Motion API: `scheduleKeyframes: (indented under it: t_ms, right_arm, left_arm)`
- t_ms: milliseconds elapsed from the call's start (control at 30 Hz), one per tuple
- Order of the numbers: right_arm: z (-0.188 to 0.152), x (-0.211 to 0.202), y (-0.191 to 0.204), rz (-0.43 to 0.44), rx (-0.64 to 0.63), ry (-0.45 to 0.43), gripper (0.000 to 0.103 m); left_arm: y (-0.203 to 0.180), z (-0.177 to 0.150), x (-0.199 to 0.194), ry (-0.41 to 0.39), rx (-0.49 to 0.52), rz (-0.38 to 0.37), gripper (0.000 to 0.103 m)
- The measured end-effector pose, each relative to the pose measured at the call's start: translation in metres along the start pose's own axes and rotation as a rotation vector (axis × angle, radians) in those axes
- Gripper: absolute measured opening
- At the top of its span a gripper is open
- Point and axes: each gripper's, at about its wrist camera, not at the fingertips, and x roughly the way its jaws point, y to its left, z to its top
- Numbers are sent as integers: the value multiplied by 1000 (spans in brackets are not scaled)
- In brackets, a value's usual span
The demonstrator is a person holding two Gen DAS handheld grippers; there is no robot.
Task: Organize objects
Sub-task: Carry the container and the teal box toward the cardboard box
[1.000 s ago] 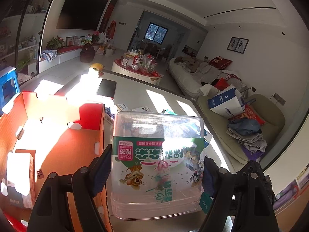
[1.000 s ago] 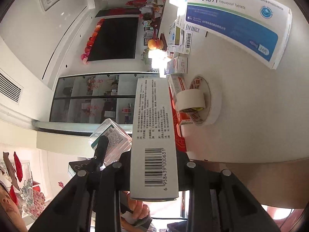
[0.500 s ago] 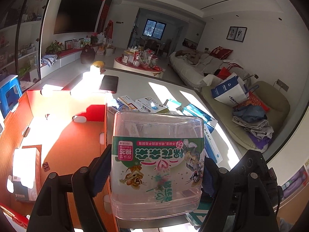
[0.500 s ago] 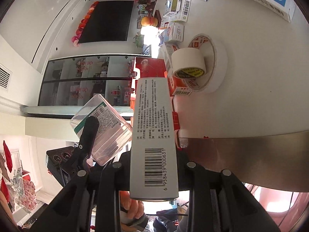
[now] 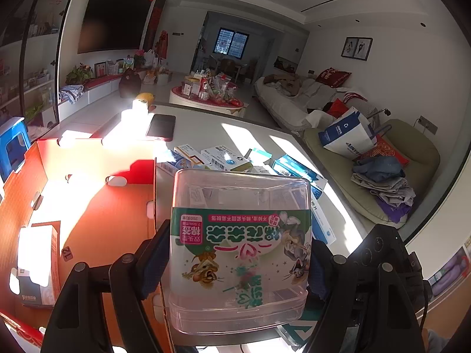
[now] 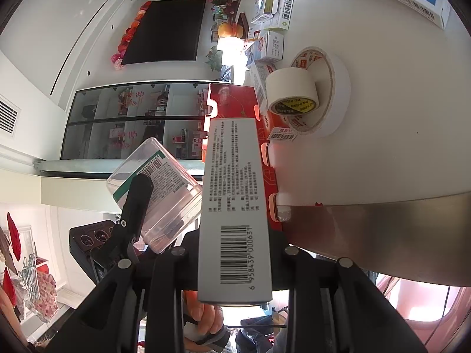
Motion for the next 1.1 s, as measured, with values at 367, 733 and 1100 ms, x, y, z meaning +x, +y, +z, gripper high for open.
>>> scheduleKeyframes:
  t_ms: [367,733,1100]
  right_arm:
    - [-1,-3,-3,4,4,1,28]
    - [-1,-3,-3,5,4,2,28]
    - [-2,-3,-2,7,9,1,28]
  left_arm:
    - [-1,0,0,2,2,-1,83]
    - [0,0,0,4,4,-1,83]
    - [-1,1,1,4,11,0,83]
